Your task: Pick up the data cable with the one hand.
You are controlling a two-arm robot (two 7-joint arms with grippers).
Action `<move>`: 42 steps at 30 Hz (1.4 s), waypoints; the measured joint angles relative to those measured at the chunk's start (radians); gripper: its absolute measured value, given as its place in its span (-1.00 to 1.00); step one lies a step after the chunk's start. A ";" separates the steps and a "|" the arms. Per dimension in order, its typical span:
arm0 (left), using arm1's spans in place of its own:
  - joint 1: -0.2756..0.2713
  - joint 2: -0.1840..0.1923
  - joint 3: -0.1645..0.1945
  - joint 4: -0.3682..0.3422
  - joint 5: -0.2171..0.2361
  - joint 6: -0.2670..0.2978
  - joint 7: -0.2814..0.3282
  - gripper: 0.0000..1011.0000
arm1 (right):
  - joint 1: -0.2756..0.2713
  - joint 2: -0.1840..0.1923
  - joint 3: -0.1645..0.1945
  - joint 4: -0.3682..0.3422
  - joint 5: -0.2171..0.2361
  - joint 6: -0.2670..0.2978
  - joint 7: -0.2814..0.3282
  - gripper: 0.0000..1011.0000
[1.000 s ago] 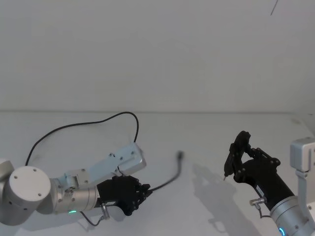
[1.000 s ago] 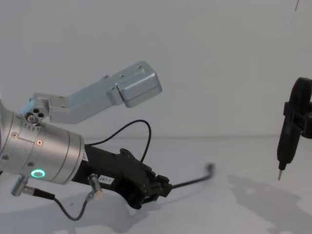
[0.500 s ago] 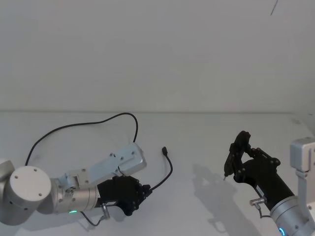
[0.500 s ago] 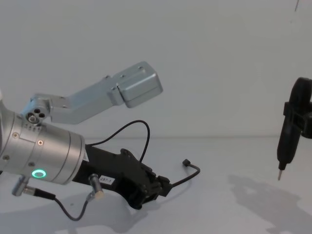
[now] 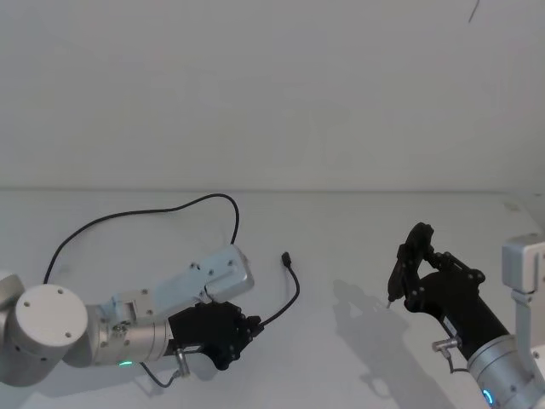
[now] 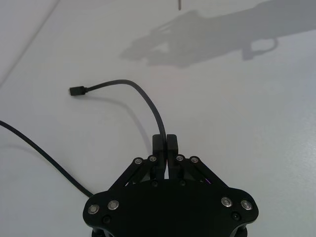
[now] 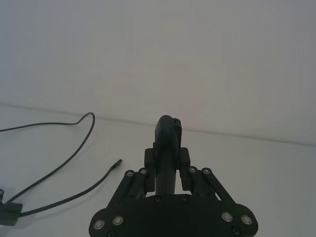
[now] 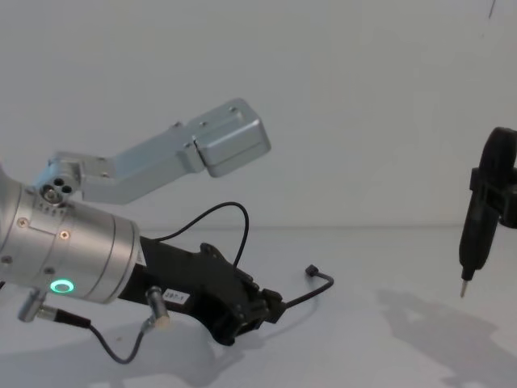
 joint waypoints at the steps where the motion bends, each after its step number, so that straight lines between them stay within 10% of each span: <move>1: 0.001 0.002 0.000 -0.004 0.002 -0.004 0.000 -0.91 | 0.001 0.000 0.000 0.001 0.000 0.000 0.002 -0.45; 42: 0.036 0.197 0.026 -0.304 0.045 -0.206 -0.132 -0.91 | -0.027 0.113 0.097 -0.154 0.165 0.105 0.182 -0.45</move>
